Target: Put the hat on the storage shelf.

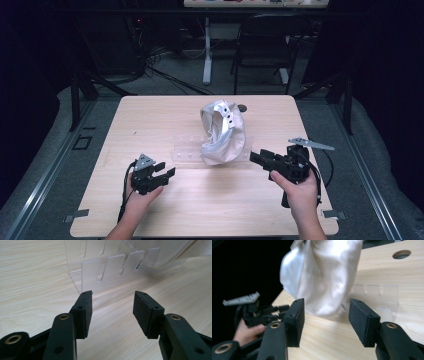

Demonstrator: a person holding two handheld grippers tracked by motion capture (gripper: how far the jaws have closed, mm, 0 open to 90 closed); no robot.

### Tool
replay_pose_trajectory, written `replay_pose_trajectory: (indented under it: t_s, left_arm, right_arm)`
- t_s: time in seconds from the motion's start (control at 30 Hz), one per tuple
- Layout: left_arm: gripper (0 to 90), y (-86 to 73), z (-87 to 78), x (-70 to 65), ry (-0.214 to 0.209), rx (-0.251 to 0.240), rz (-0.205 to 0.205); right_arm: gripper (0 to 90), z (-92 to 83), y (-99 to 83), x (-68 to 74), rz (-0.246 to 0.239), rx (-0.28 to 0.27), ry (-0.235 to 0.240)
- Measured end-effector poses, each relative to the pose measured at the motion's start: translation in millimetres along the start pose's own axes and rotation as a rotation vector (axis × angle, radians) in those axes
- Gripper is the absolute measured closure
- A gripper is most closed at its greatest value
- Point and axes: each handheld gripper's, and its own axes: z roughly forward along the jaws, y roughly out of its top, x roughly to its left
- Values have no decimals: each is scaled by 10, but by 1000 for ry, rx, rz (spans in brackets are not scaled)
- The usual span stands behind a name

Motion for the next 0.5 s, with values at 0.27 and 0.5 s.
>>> replay_pose_trajectory:
  t_s: [0.27, 0.5]
  left_arm:
    - [495, -3, 12, -27, -6, 7, 6]
    - [485, -9, 25, -50, -6, 15, 12]
  right_arm:
    - [442, -36, -432, -153, -7, -12, -59]
    - [438, -20, -657, -279, -26, -19, -110]
